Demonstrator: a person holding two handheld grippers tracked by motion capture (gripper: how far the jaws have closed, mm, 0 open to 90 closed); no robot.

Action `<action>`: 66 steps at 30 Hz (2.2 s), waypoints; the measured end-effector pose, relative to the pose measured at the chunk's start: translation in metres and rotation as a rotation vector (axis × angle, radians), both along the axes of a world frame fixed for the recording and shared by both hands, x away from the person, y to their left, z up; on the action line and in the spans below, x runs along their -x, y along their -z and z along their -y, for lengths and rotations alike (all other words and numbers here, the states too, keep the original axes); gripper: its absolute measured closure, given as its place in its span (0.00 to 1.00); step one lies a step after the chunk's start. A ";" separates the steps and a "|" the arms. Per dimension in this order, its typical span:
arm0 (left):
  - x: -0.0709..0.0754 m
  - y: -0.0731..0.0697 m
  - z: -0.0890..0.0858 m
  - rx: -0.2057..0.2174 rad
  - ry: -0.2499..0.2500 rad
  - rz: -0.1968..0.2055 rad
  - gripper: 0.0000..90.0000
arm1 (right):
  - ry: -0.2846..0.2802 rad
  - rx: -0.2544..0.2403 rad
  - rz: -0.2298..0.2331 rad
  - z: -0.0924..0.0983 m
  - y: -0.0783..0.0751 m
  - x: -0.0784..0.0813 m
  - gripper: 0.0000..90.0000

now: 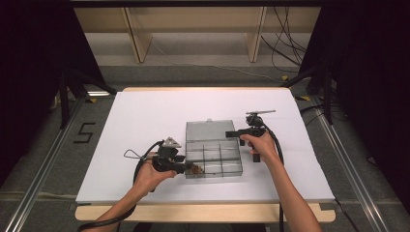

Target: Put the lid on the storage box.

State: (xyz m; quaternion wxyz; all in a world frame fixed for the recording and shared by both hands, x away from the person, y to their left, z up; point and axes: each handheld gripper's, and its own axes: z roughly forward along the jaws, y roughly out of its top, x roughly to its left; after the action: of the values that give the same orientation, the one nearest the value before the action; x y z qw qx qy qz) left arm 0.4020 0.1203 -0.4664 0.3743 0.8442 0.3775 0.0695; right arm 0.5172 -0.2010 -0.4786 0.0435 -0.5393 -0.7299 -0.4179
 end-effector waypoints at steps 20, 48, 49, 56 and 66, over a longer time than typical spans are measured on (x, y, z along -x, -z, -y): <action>0.000 0.000 0.000 -0.005 -0.002 0.003 0.61 | -0.007 -0.024 0.015 -0.002 -0.005 0.003 0.57; 0.001 -0.001 0.002 -0.016 0.000 0.019 0.61 | -0.027 -0.070 0.248 0.008 -0.027 0.012 0.81; 0.001 -0.001 0.002 -0.016 0.001 0.020 0.62 | -0.021 -0.071 0.240 0.007 -0.028 0.013 0.81; 0.002 0.000 0.001 -0.013 -0.003 0.017 0.63 | -0.034 -0.062 0.294 0.009 -0.037 0.017 0.81; 0.002 0.000 0.002 -0.009 0.003 0.020 0.63 | -0.032 -0.050 0.329 0.010 -0.045 0.023 0.80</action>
State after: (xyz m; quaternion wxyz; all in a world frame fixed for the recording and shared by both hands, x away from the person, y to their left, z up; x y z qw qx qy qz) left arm 0.4005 0.1187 -0.4660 0.3741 0.8458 0.3721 0.0791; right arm 0.4944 -0.2114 -0.4332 -0.0566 -0.4506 -0.7251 -0.5176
